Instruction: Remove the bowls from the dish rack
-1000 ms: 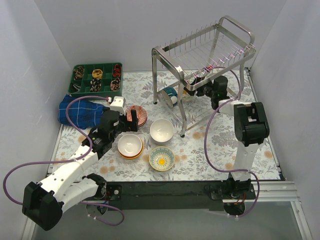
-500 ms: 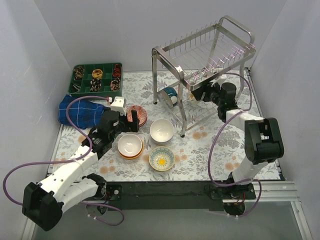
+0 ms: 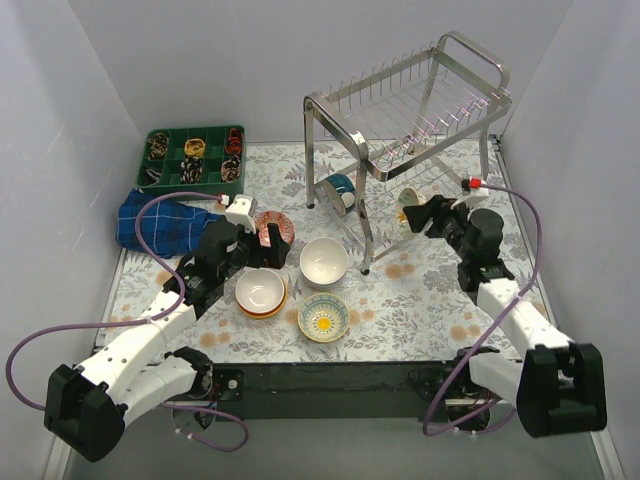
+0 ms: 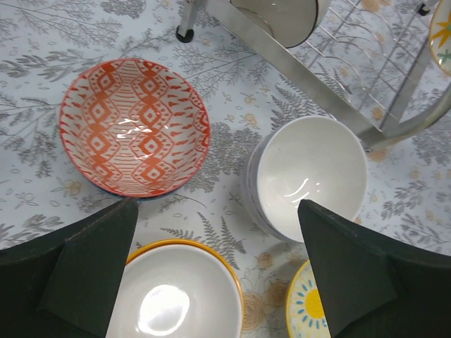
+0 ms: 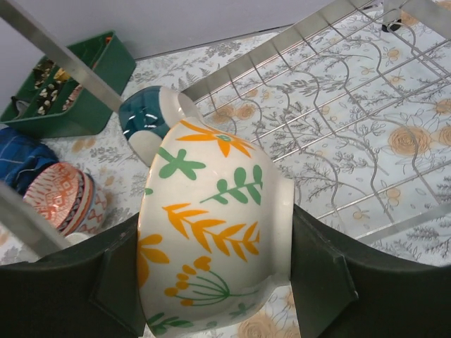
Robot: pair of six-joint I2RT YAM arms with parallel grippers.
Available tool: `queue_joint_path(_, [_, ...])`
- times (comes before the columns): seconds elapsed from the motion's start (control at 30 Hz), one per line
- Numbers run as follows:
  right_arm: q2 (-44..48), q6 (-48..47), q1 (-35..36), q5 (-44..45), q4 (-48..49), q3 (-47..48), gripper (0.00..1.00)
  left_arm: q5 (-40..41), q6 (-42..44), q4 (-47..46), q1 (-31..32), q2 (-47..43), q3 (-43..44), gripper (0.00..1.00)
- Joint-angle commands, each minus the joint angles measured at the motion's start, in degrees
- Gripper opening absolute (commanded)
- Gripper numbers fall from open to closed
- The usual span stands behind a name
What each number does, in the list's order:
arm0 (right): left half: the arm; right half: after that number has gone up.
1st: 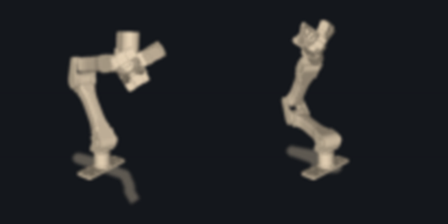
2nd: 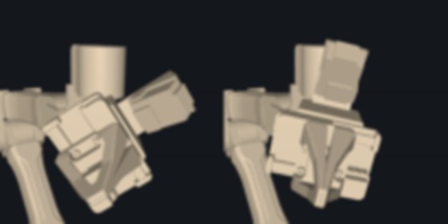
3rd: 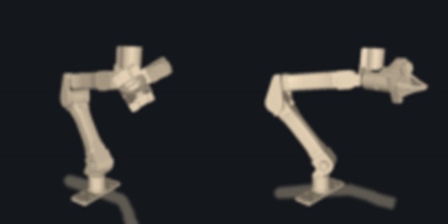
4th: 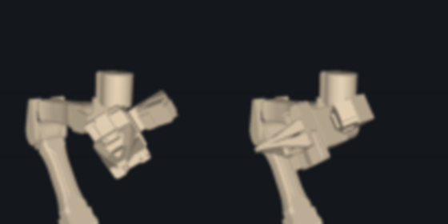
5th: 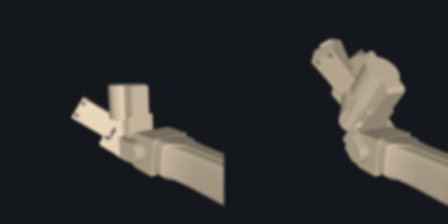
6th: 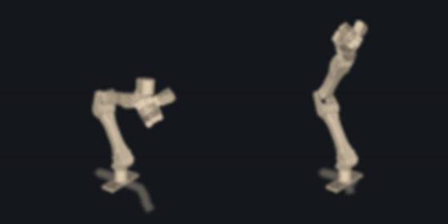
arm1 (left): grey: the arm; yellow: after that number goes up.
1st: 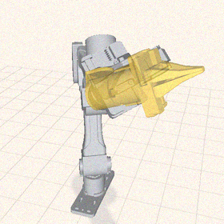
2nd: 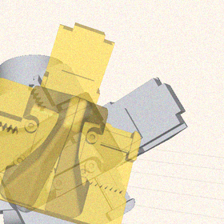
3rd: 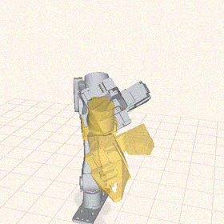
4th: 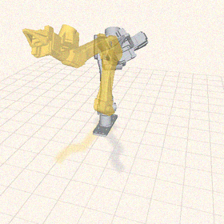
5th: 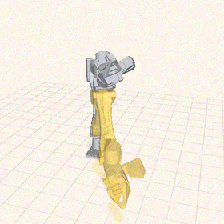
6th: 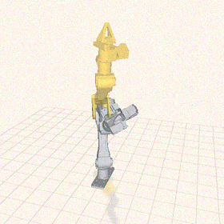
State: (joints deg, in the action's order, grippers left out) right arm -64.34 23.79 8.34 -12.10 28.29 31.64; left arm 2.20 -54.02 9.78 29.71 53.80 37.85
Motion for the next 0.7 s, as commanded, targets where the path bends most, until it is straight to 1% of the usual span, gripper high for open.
queue_joint_path(0.0, [11.5, 4.6, -0.1, -2.6, -2.3, -4.5, 0.18, -6.4, -6.5, -1.7, 0.7, -1.5, 0.1, 0.98])
queue_joint_path(0.07, [15.0, 6.3, -0.1, -5.5, -3.2, -8.2, 0.18, -6.5, -9.1, -2.2, 1.6, -1.6, 0.2, 0.98])
queue_joint_path(0.13, [19.8, 10.0, -0.1, -7.9, -3.2, -10.5, 0.18, -6.3, -10.5, -3.5, 3.9, -1.6, 0.1, 0.98])
queue_joint_path(0.17, [22.7, 11.4, 0.0, -10.8, -3.2, -12.6, 0.18, -5.3, -11.9, -4.1, 4.8, -1.3, 0.0, 0.98])
queue_joint_path(0.2, [24.2, 12.6, 0.0, -12.2, -3.2, -13.4, 0.18, -4.5, -12.6, -4.7, 7.5, -1.2, 0.1, 0.98])
queue_joint_path(0.27, [26.9, 16.1, 0.0, -15.8, -3.2, -16.2, 0.18, -3.0, -13.6, -6.9, 10.8, 0.1, 0.0, 0.98])
queue_joint_path(0.3, [29.3, 17.1, 0.0, -17.0, -3.2, -17.0, 0.18, 1.1, -14.1, -7.6, 14.3, 0.8, 0.3, 0.98])
queue_joint_path(0.37, [31.7, 20.7, 0.0, -19.8, -3.2, -19.5, 0.18, 3.5, -14.8, -9.3, 17.6, 2.6, 1.2, 0.98])
queue_joint_path(0.4, [33.9, 22.3, 0.1, -20.4, -3.2, -20.3, 0.18, 6.0, -15.2, -9.5, 20.5, 4.6, 1.5, 0.98])
queue_joint_path(0.43, [34.8, 24.3, 0.1, -21.6, -3.1, -20.9, 0.18, 7.2, -15.5, -12.0, 22.0, 5.5, 1.6, 0.98])
queue_joint_path(0.5, [36.9, 25.9, 0.2, -22.8, -3.0, -22.4, 0.18, 10.1, -15.6, -13.7, 25.3, 8.3, 2.1, 0.98])
queue_joint_path(0.67, [39.6, 29.4, 0.2, -27.1, -2.3, -23.9, 0.18, 13.6, -16.2, -17.4, 29.4, 14.8, 4.8, 0.97])
